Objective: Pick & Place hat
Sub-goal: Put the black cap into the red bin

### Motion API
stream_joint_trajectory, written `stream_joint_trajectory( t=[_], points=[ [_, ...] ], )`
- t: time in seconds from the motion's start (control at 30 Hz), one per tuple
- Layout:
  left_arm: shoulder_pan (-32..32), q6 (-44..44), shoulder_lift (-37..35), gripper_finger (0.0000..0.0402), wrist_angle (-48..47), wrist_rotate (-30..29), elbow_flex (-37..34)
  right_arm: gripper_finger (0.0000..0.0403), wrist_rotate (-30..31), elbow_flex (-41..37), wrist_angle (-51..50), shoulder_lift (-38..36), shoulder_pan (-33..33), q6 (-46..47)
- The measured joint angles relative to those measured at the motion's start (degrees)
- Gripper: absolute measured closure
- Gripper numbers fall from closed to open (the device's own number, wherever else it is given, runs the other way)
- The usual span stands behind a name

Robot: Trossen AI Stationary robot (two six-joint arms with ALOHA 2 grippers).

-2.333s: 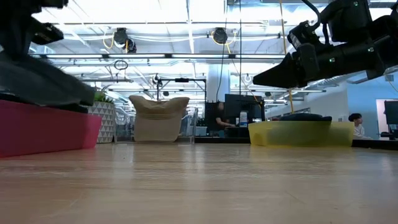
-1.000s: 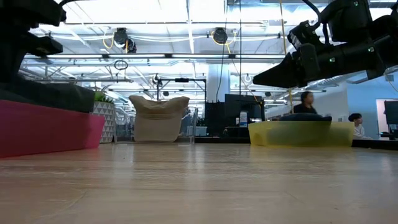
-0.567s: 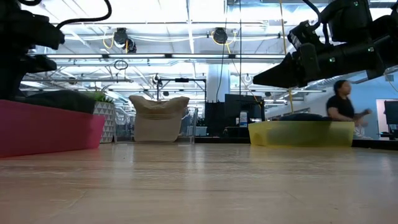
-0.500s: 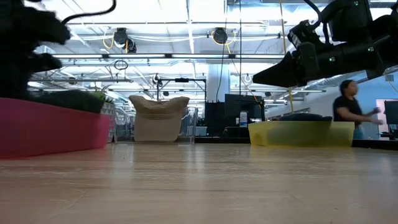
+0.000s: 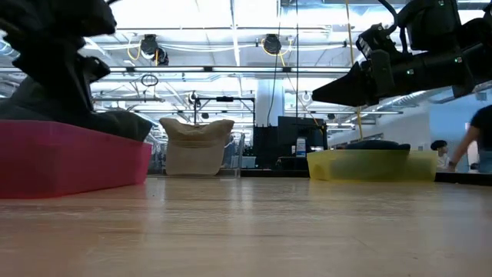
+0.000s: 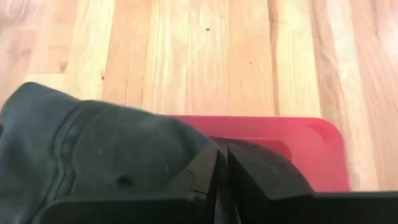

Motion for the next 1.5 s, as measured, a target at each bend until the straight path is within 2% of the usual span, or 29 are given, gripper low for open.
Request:
stream_joint_trajectory(
  t=[0.27, 0.43, 0.77, 0.9, 1.1, 1.33, 1.5],
  points=[
    [1.1, -0.4, 5.1, 0.0355, -0.9, 3.3, -2.1, 0.0273, 0.0, 0.0, -0.2, 0.0, 0.0, 0.0],
    [1.1, -0.4, 4.8, 0.0355, -3.2, 3.4, -1.3, 0.0273, 0.0, 0.0, -0.4, 0.0, 0.0, 0.0],
    [1.1, -1.4, -2.0, 0.0355, -17.4, 2.7, 10.3, 0.0273, 0.0, 0.0, -0.4, 0.0, 0.0, 0.0],
    [0.5, -9.1, -4.6, 0.0355, -25.6, 2.7, 14.1, 0.0273, 0.0, 0.0, -0.4, 0.0, 0.0, 0.0],
    [-1.2, -23.7, -5.8, 0.0355, -35.1, 2.7, 13.0, 0.0273, -0.1, 0.0, -1.6, 0.0, 0.1, 0.0],
    [-1.9, -33.6, -3.4, 0.0355, -34.9, 3.3, 6.9, 0.0273, -0.1, 0.0, -1.1, 0.0, 0.1, 0.0],
    [-1.9, -33.8, -1.4, 0.0355, -33.2, 2.2, 3.6, 0.0273, -0.1, 0.0, -0.6, 0.0, 0.1, 0.0]
  ],
)
